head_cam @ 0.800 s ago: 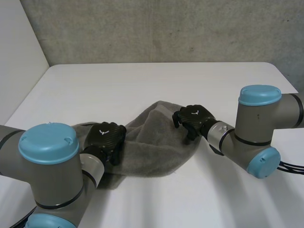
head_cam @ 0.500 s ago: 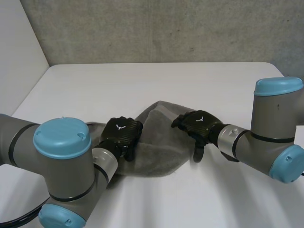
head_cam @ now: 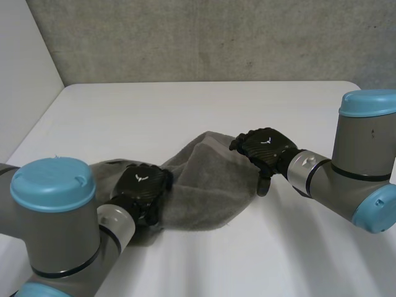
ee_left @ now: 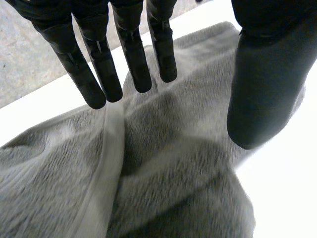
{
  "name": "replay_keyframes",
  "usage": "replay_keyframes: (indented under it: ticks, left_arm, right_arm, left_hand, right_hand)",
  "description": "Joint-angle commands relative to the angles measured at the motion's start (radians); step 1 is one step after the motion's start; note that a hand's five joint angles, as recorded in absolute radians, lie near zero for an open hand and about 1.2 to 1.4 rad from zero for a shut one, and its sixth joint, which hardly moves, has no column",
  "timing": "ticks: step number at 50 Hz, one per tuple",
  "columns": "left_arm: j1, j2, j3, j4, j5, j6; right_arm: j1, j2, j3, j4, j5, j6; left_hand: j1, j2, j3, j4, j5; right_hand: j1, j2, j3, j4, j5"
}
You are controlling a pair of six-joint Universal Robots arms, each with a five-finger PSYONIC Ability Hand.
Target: Fold the towel.
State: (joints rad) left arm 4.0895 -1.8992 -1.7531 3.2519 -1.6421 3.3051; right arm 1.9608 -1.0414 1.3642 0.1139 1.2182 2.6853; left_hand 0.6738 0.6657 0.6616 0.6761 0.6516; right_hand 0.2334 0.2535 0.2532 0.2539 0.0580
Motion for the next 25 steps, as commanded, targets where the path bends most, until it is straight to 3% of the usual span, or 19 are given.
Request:
replay_keyframes:
  ticks: [1, 18, 21, 23, 24, 25]
  left_arm:
    - [0.042, -0.015, -0.046, 0.021, 0.001, 0.05]
    - [0.074, -0.133, 0.017, 0.084, 0.001, 0.054]
    - [0.074, -0.169, 0.04, 0.089, -0.001, 0.056]
    - [0.074, -0.201, 0.063, 0.085, -0.002, 0.056]
    - [0.074, -0.201, 0.063, 0.084, -0.002, 0.056]
    - [0.075, -0.204, 0.073, 0.081, -0.004, 0.056]
  right_arm:
    - [0.0, 0.001, 0.003, 0.0, -0.003, -0.005]
    - [0.001, 0.001, 0.01, -0.003, -0.002, -0.005]
    - [0.0, 0.003, 0.01, -0.005, 0.001, -0.005]
    - [-0.003, 0.004, 0.01, -0.022, 0.009, -0.004]
    - [-0.003, 0.004, 0.01, -0.022, 0.009, -0.004]
    - [-0.007, 0.003, 0.009, -0.032, 0.027, 0.001]
  left_hand:
    - [-0.085, -0.077, -0.072, -0.087, -0.237]
    - [0.1, 0.109, 0.113, 0.098, -0.052]
    - [0.224, 0.232, 0.236, 0.221, 0.071]
    - [0.509, 0.518, 0.522, 0.507, 0.357]
    - [0.511, 0.52, 0.524, 0.509, 0.359]
    - [0.703, 0.711, 0.715, 0.701, 0.551]
  right_hand:
    - [-0.059, -0.079, -0.079, -0.079, -0.058]
    - [-0.059, -0.079, -0.079, -0.079, -0.058]
    - [-0.059, -0.079, -0.079, -0.079, -0.058]
    - [-0.059, -0.079, -0.079, -0.079, -0.058]
    - [-0.059, -0.079, -0.079, -0.079, -0.058]
    - [-0.059, -0.079, -0.079, -0.079, -0.058]
